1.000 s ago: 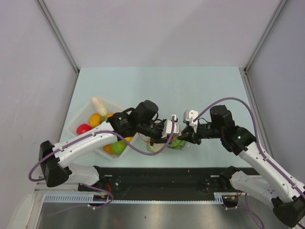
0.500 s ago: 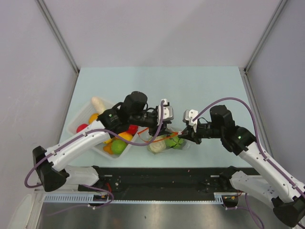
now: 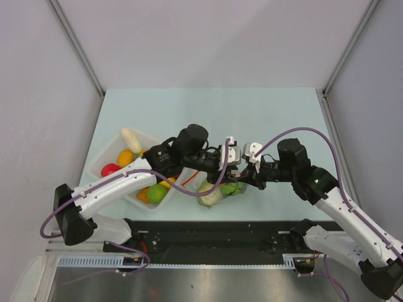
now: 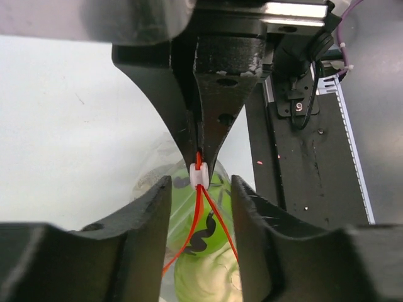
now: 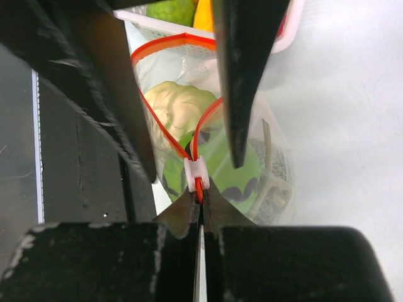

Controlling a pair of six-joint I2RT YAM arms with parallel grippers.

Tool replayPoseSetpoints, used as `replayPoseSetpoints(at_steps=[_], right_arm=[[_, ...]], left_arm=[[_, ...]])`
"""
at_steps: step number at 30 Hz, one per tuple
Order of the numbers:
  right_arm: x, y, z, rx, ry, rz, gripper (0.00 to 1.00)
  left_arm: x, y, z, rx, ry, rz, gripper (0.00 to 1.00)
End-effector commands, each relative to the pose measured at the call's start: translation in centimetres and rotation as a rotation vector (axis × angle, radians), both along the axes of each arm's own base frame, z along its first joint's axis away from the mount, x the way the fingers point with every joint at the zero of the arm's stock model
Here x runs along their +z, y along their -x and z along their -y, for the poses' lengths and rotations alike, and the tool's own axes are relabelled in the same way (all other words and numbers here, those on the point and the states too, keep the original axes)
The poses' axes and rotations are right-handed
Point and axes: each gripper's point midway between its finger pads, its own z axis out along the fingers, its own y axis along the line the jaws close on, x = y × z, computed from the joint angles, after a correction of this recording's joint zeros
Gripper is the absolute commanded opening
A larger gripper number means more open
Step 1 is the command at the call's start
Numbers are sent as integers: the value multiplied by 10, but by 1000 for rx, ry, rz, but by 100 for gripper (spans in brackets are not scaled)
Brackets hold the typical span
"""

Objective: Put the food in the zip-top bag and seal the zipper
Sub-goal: Zip the zipper food storage bag at the center of the board.

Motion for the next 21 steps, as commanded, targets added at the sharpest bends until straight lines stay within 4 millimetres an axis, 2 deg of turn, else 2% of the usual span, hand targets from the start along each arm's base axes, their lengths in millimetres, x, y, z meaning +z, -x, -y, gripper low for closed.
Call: replayPoseSetpoints(at_steps=[1,4,8,17,21], right_arm=[[39,-5,-5,-2,-81,97,0],[39,-5,-5,-3,-83,96,0],[41,-4,-4,-5,-85,101,0],[58,-15,9,-98,-127,98,0],[65,-34,26,-185,-163,77,0]], left_arm=[[26,3,12,-25,74,-11,38],[23,4,14,-21,69,-39,24],[14,1,9,1,48,-66,14],[-28,-19,-34,88,-94,-74,12],[-39,-22,-51,108,-144,-72,12]])
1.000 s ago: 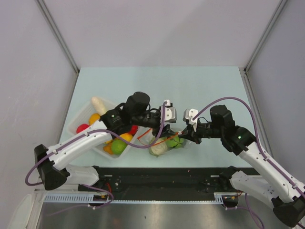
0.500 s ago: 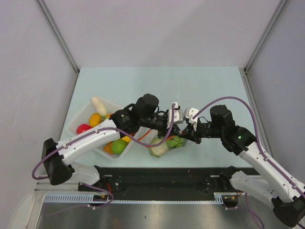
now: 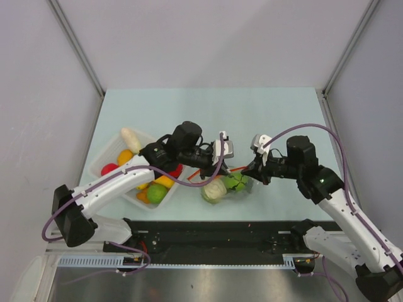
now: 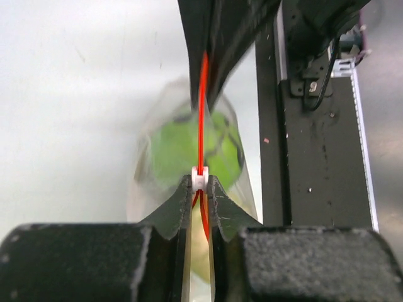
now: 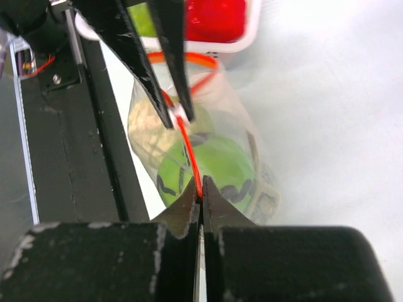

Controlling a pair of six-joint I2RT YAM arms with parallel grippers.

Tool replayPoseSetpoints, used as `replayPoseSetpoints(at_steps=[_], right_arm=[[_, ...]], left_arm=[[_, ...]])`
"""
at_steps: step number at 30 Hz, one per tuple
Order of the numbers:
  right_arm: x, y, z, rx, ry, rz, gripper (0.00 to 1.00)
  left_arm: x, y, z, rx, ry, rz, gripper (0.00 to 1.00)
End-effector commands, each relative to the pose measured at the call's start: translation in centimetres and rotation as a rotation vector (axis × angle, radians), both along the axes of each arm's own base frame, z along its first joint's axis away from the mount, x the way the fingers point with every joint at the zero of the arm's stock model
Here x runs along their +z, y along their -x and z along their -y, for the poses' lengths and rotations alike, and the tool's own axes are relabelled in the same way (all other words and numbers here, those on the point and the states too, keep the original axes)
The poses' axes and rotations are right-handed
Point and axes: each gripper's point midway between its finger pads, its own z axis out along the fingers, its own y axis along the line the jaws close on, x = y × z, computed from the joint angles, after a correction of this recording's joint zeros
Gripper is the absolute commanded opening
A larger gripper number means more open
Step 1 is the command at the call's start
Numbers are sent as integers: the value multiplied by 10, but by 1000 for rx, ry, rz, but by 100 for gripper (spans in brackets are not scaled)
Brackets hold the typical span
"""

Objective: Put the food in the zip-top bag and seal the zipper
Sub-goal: Zip the zipper food storage bag at the center of the board, then place the zipper food storage bag at the center of the board.

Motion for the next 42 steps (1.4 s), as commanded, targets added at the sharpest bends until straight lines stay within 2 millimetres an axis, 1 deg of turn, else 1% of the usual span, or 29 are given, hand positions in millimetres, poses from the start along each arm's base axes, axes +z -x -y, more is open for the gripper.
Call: replayPoseSetpoints(at_steps=[1,5,7,14,15,16,17,19,20,21,23,24,25,26,27,28,29,30,31,32,34,35,36,37,38,39,40,41,42], right_arm=[[56,-18,12,-71,-134,95,0],[61,-29,29,-131,-156,83,0],[61,-35,40,-168,-157,78,0],[63,-47,67,-256,-150,88,0],[63,-49,70,-265,-148,92,0],[64,-49,72,-263,-146,90,0],[64,-53,79,-290,-144,89,0],[62,-55,83,-296,-143,79,0],[62,-59,91,-326,-141,83,0],[62,-61,94,-334,-140,84,0],[61,-65,98,-336,-132,91,0],[61,-70,101,-352,-127,100,0],[58,-76,102,-358,-122,93,0],[57,-82,104,-363,-115,95,0],[58,-89,105,-373,-114,110,0],[52,-99,106,-377,-110,87,0],[55,-108,108,-381,-110,113,0],[56,-116,109,-386,-112,122,0],[56,-125,110,-391,-111,134,0],[60,-144,112,-400,-113,163,0],[64,-165,115,-407,-118,185,0],[60,-184,116,-409,-122,181,0],[71,-194,115,-405,-133,196,0],[74,-201,114,-396,-137,201,0],[62,-215,113,-387,-132,166,0],[73,-223,110,-370,-128,201,0],[70,-229,108,-361,-124,197,0],[62,-237,108,-354,-118,185,0],[57,-241,106,-337,-105,197,0]], left_arm=[[-19,-3,-36,42,-103,0,12],[-20,-13,-54,91,-120,14,12],[-26,-19,-65,114,-142,17,12],[-34,-32,-98,177,-196,33,11],[-33,-37,-103,190,-202,46,11],[-34,-37,-106,193,-209,44,11],[-35,-40,-109,196,-216,51,11],[-34,-47,-117,218,-223,54,11],[-34,-49,-119,223,-225,54,11],[-31,-54,-121,236,-223,64,10],[-29,-60,-119,239,-215,68,9],[-19,-66,-115,240,-196,92,7],[-18,-72,-112,244,-194,98,6],[-8,-80,-107,257,-174,112,3],[-1,-87,-102,263,-154,126,2],[-6,-95,-95,262,-157,102,1],[12,-106,-87,268,-118,132,0],[17,-112,-82,274,-108,130,0],[9,-124,-75,283,-119,102,0],[29,-137,-68,292,-88,144,0],[35,-157,-61,310,-90,175,0],[39,-176,-56,323,-100,203,0],[44,-185,-55,328,-103,233,0],[61,-197,-54,334,-90,295,0],[53,-213,-56,351,-111,301,0],[55,-220,-56,353,-118,320,0],[63,-229,-56,349,-122,365,0],[55,-235,-57,350,-146,360,0],[52,-236,-56,344,-156,363,0]])
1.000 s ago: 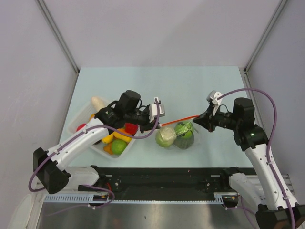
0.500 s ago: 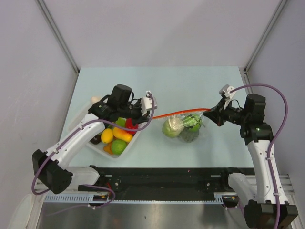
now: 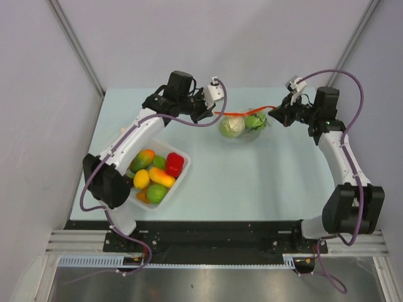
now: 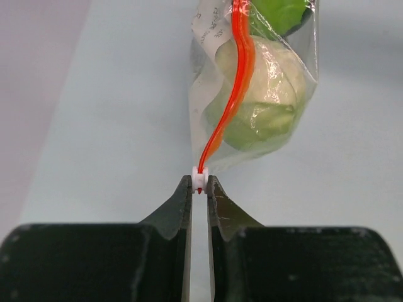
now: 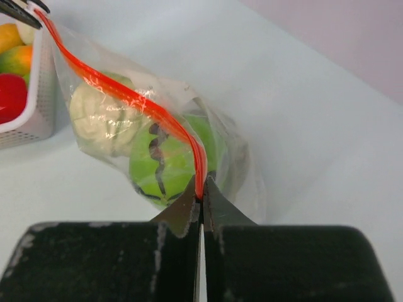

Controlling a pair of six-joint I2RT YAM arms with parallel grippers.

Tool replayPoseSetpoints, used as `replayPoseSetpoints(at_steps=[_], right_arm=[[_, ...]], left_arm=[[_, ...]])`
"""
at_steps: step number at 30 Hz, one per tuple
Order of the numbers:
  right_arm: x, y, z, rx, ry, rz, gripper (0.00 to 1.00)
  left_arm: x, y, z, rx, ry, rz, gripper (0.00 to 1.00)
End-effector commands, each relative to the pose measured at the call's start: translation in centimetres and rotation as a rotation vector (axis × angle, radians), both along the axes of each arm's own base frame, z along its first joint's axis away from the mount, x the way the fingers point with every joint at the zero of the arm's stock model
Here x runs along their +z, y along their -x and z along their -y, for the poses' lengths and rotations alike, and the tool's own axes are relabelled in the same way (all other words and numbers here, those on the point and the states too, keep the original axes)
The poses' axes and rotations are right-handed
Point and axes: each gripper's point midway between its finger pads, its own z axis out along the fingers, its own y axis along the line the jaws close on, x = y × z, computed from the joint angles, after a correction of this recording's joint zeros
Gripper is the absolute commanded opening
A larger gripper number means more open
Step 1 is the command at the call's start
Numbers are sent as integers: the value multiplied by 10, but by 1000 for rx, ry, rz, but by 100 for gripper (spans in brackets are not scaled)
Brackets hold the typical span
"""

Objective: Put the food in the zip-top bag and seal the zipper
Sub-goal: Place the zipper food storage bag at the center of the board.

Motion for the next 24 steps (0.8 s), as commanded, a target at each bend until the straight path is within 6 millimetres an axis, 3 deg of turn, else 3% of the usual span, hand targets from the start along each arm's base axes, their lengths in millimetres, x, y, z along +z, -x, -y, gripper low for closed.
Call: replayPoseSetpoints(at_steps=[1,3,6,7,11,13,16,20,21,22,24], right_arm=[[29,-26,-12,76,43,181,0],[2,-24,-17,108,75,133,0],[-53,-6,-32,186,168,76,1],[-82,5,-33,229,225,66,2],[-138,44,-36,309,336,-15,6],[-145,57,-33,316,364,-28,15],[-156,74,-32,314,361,-77,25],[-144,92,-25,282,364,-71,34],[-146,97,-23,274,368,-74,41],[-144,100,-20,260,379,-75,60],[-135,104,-18,230,385,-61,79]], left_arm=[[24,-28,-4,-8,-26,143,0],[9,-22,-1,-34,-26,97,0],[-31,0,1,-74,-61,-5,0],[-56,11,-1,-88,-90,-54,0],[-106,56,-1,-148,-171,-133,0],[-123,76,-2,-161,-180,-169,2],[-131,93,0,-156,-151,-214,7],[-115,101,-3,-119,-103,-217,18],[-111,104,-4,-114,-93,-216,27],[-108,107,-6,-112,-87,-218,36],[-93,111,-8,-103,-59,-199,52]])
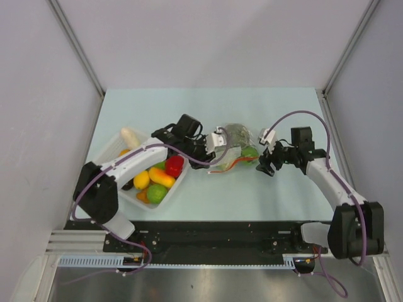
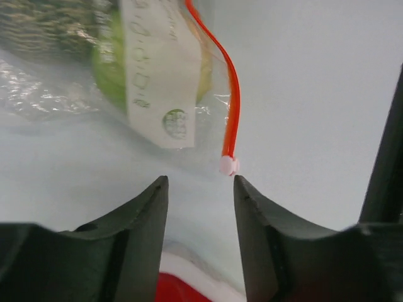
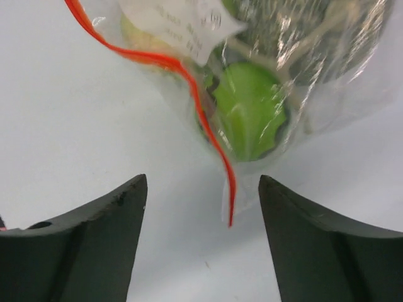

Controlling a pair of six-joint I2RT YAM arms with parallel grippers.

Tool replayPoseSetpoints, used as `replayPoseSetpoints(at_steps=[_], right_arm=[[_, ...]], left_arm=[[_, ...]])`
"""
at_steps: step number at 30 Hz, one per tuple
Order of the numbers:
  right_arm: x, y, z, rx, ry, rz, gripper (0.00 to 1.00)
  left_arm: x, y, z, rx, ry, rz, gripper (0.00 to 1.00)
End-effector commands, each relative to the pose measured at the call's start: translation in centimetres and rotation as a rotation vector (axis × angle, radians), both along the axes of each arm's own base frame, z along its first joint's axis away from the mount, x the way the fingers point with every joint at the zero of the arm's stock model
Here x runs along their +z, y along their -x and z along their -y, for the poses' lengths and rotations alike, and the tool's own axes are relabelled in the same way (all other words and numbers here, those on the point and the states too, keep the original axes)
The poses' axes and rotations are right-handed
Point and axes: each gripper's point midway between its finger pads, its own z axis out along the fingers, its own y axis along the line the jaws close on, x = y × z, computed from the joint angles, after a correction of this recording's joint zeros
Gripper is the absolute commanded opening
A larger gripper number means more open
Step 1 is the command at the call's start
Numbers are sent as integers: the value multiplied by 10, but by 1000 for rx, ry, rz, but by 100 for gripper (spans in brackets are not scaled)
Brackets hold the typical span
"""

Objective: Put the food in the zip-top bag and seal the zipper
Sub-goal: Place the zipper food storage bag at the center of the board, then reset both arms

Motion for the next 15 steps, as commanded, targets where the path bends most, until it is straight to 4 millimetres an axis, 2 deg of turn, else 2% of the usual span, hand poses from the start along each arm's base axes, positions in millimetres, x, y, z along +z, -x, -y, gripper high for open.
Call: replayPoseSetpoints(at_steps=[1,2,3,5,6,9,10,11,12,13,15], right_arm=[[20,10,9,-37,41,53,87],[24,12,10,-42,41,52,94],[33,15,10,-49,37,65,95],[49,21,12,-78,20,57,96],[63,23,13,-91,7,88,100],[93,23,15,-164,-44,105,100],[102,23,16,-186,-60,111,100],[121,18,19,-234,-101,111,100],[129,15,20,-257,-119,108,100],[136,10,22,-285,-140,97,100],[161,-1,30,-364,-197,97,100]], left_arm=[[59,4,6,24,151,80,57],[65,6,4,28,160,86,62],[76,9,2,30,178,101,72],[88,13,-2,37,191,112,84],[99,16,-5,56,211,116,99],[124,14,-14,132,279,66,100],[139,5,-22,181,317,64,100],[147,1,-26,213,340,54,100],[156,-3,-30,264,369,26,100],[173,-14,-40,314,402,51,100],[190,-25,-52,397,445,26,100]])
